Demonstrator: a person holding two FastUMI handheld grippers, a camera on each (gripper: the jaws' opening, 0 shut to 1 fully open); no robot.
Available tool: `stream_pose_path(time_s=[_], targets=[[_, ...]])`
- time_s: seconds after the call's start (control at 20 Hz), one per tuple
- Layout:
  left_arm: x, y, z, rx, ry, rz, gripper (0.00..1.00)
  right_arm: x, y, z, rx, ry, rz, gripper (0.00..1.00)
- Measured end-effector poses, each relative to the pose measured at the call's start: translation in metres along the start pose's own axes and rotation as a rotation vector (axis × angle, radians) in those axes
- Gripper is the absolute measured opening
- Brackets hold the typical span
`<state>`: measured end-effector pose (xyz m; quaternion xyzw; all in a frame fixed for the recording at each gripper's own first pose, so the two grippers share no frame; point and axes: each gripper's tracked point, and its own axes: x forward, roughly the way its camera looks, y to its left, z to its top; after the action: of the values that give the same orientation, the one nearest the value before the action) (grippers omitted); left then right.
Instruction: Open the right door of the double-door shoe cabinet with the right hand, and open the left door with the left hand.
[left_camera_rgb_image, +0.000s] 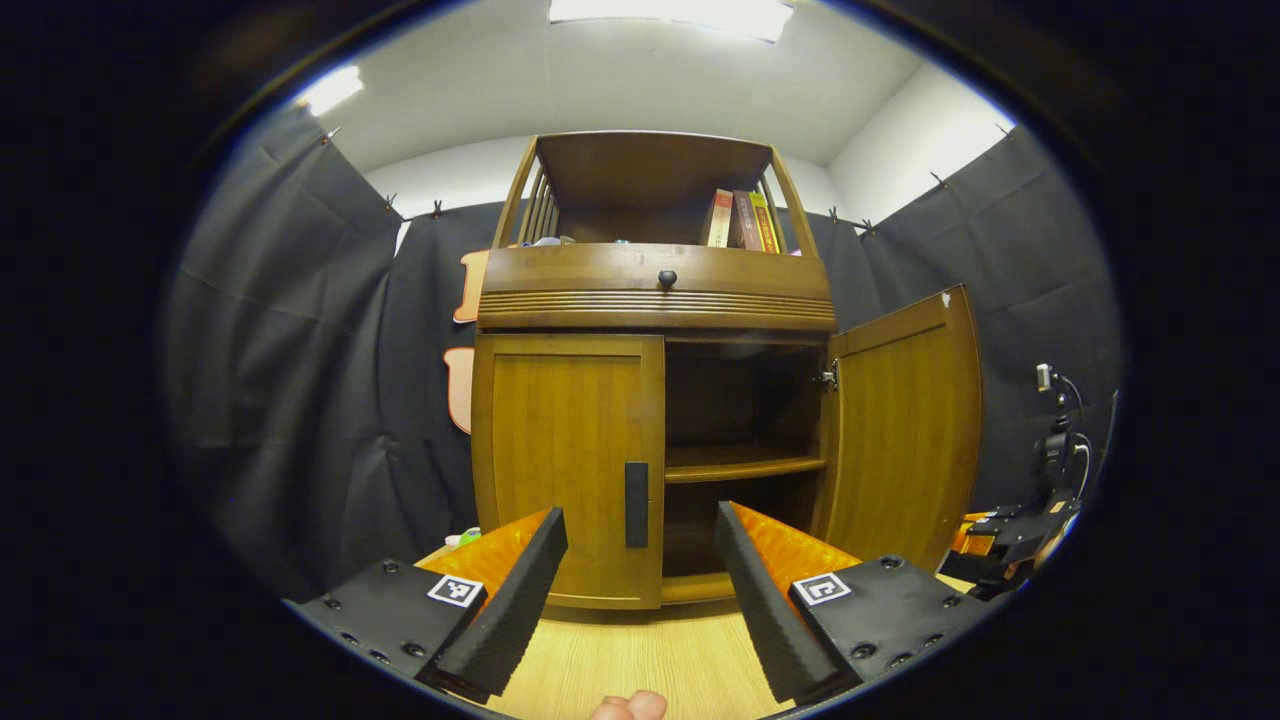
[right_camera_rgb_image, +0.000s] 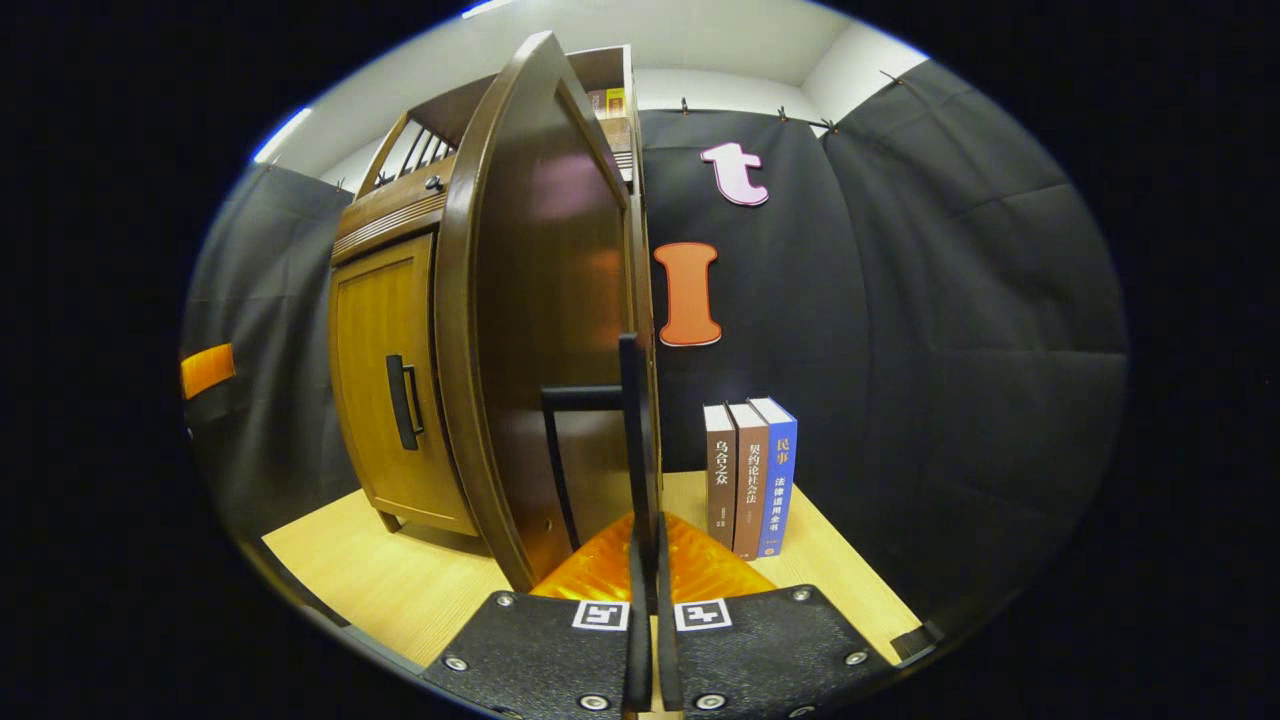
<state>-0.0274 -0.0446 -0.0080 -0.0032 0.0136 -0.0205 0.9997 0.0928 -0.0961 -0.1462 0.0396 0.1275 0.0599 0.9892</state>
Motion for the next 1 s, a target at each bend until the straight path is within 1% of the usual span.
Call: stream_pose_path(time_s=[0.25,0.35,0.4,0.5,0.6,0.7,0.95,1.0], targets=[[-0.004,-0.001,0.003,0.013,-0.005,0.006,0.97,0.001,-0.012,0.001,-0.005,-0.008,0.054,0.02],[-0.004,-0.001,0.004,0.021,-0.006,0.009,0.95,0.001,-0.019,0.002,-0.004,-0.004,0.076,0.02],[-0.004,0.0,0.004,0.026,-0.006,0.011,0.95,0.002,-0.021,0.002,-0.004,-0.002,0.087,0.02],[-0.007,-0.002,0.005,0.03,-0.006,0.015,0.99,0.003,-0.026,0.003,-0.003,0.0,0.104,0.02],[-0.008,-0.004,0.005,0.032,-0.005,0.016,0.97,0.006,-0.029,0.002,-0.007,0.002,0.119,0.02],[-0.01,-0.006,0.006,0.039,-0.005,0.019,0.95,0.007,-0.031,0.003,-0.013,0.003,0.134,0.02],[-0.015,-0.01,0.006,0.041,-0.002,0.026,0.95,0.007,-0.034,0.003,-0.038,0.004,0.172,0.03],[-0.016,-0.011,0.006,0.041,-0.001,0.028,0.96,0.007,-0.034,0.004,-0.052,0.003,0.182,0.04]])
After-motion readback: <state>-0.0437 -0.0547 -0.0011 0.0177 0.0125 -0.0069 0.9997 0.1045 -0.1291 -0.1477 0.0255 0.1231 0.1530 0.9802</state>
